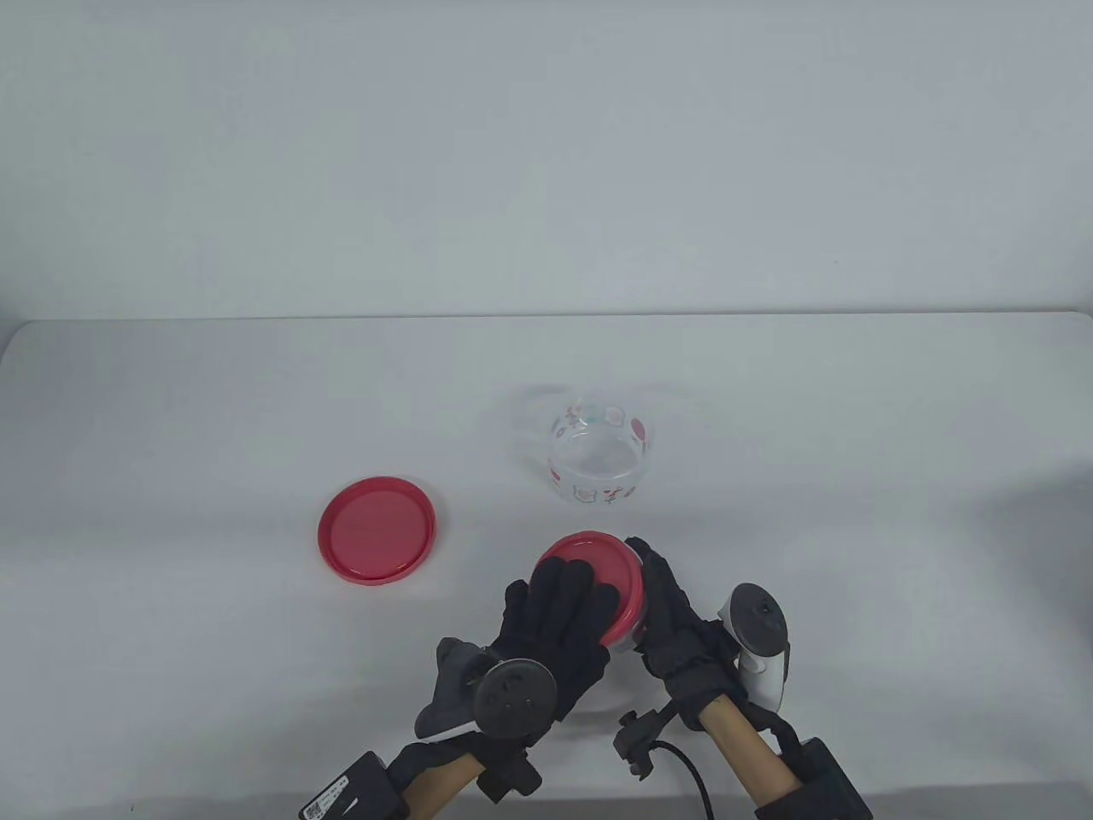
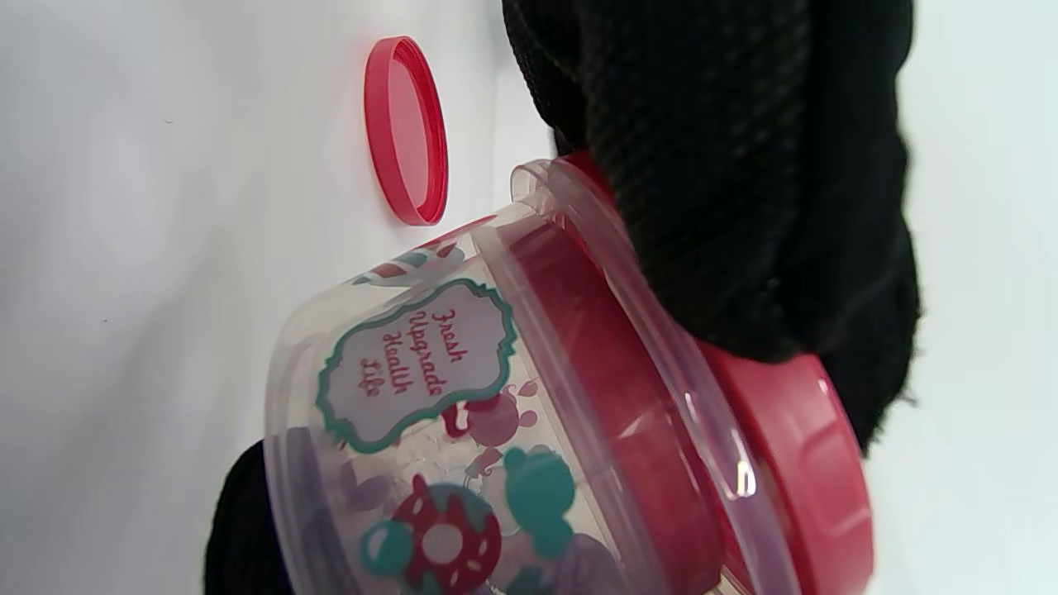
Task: Nest food storage containers
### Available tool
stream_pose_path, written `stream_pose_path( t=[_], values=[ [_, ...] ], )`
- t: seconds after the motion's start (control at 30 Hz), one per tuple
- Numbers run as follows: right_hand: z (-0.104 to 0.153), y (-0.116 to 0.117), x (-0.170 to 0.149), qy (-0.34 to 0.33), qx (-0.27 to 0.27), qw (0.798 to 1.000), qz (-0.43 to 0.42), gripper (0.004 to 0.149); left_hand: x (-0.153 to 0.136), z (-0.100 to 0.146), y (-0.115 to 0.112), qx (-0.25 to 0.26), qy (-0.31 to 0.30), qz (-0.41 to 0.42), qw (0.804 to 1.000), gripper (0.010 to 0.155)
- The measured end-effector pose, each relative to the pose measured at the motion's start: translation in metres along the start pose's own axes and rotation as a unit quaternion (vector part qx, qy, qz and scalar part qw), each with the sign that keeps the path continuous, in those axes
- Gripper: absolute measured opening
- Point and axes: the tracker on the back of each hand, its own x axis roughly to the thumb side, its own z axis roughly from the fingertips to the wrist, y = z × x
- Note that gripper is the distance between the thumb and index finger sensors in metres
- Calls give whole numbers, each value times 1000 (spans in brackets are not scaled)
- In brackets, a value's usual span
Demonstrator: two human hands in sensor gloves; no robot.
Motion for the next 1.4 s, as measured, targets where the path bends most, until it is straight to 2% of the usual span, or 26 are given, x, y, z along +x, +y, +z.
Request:
stream_pose_path(
  t=[0.1,0.13,0.2,0.3,0.47,0.57,0.8,0.93,1.0,1.1,1.17,1.27,1.4],
  values=[
    [-2,-2,2,6,23,1000,-6,65,-8,-3,14,-46,-7,17,999,59],
    [-2,-2,2,8,35,999,-9,66,-10,-3,18,-46,-12,20,999,59],
    [-3,1,2,11,64,998,-26,66,-11,-1,22,-13,-34,18,999,59],
    [-1,2,1,10,50,998,-23,67,-7,0,11,-9,-35,17,999,59],
    [0,8,-6,12,39,998,-41,69,2,1,3,26,-8,-11,1000,60],
    [2,15,-5,-5,31,999,-21,70,3,1,1,21,36,9,999,60],
    [0,5,1,-3,44,999,5,72,-10,-1,4,-31,-14,48,998,59],
    [-7,-1,1,12,93,995,-20,74,-9,4,9,-51,-67,6,996,59],
    [-9,-1,2,12,124,992,-8,75,-8,9,10,-54,-86,-6,995,59],
    [-10,2,2,13,137,990,18,76,-5,14,10,-57,-120,-34,991,59],
    [-11,3,1,27,170,985,25,79,-4,17,9,-62,-139,-34,988,59],
    [-14,3,-1,44,196,979,27,81,-5,17,8,-76,-154,-15,985,59],
    [-16,3,-7,61,208,976,16,79,-7,16,8,-72,-139,-11,988,60]
  ],
)
